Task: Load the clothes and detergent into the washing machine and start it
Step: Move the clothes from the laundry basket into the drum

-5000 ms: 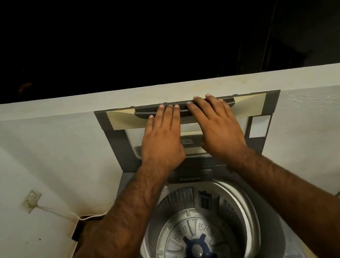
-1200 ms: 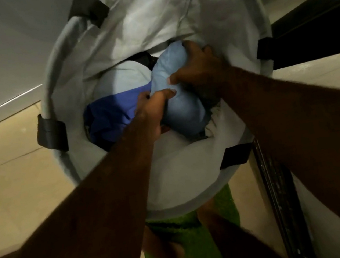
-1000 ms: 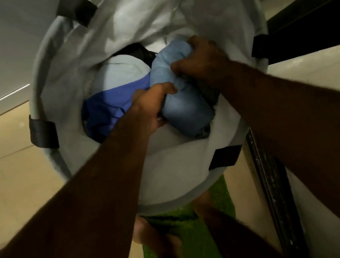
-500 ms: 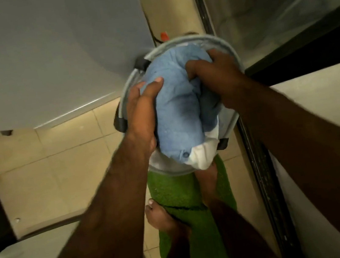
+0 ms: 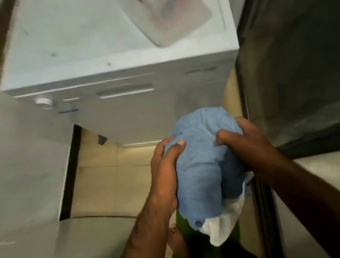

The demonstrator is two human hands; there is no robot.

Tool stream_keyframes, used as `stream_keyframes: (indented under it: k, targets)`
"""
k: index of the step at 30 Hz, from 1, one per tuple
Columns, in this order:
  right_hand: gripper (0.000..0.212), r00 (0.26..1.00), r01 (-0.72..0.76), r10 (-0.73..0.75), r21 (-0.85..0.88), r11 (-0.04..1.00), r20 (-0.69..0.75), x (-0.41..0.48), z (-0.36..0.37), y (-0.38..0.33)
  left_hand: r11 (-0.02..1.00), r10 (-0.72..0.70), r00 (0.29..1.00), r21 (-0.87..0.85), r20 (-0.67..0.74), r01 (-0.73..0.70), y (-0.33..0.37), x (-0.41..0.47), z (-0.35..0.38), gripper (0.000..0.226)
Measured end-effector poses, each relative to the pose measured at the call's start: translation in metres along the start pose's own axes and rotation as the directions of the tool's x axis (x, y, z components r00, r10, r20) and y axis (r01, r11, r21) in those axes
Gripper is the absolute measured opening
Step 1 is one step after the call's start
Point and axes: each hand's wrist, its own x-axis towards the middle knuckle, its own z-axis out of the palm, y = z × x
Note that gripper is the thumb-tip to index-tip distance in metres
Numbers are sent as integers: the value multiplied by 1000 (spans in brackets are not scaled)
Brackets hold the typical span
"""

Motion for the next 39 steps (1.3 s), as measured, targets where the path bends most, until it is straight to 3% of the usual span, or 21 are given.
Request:
stream_keyframes:
  k: [6, 9, 13, 17, 19, 22, 25, 27, 34, 37, 39]
  targets:
    - [47, 960, 157, -146, -30, 987, 238, -90, 59, -106, 971, 158, 973, -150, -170, -184, 86, -93, -72, 35]
    - [37, 896, 252, -213, -50, 967, 391, -130, 104, -149, 930, 215, 932, -229, -291, -286, 115, -138, -119, 41]
    - [31, 772, 378, -261, -89, 922, 580, -187, 174, -186, 858, 261, 834, -279, -486, -431, 137, -194, -185, 31]
    - [37, 643, 483, -262, -116, 868, 719, -254, 251, -192, 776, 249, 704, -298, -665, -556, 136, -255, -259, 29]
    - [39, 586, 514, -250, -114, 850, 771, -286, 287, -186, 751, 234, 653, -292, -720, -592, 130, -281, -297, 35]
    - [37, 503, 562, -215, -128, 817, 837, -336, 349, -170, 707, 180, 595, -318, -783, -632, 110, -319, -366, 26]
    - [37, 439, 567, -149, -144, 811, 886, -379, 407, -148, 687, 129, 574, -345, -809, -640, 86, -348, -434, 50]
    - [44, 427, 548, -83, -185, 816, 900, -405, 448, -130, 674, 85, 598, -396, -797, -623, 69, -366, -477, 64]
    - [65, 432, 484, 153, -372, 792, 889, -451, 562, -51, 607, -110, 641, -562, -760, -562, 6, -398, -575, 47]
    - [78, 481, 471, 236, -475, 743, 845, -449, 608, -6, 640, -225, 582, -569, -782, -517, -28, -387, -610, 48]
    - [78, 512, 441, 251, -501, 745, 822, -444, 621, 1, 687, -223, 560, -536, -798, -490, -37, -376, -620, 51]
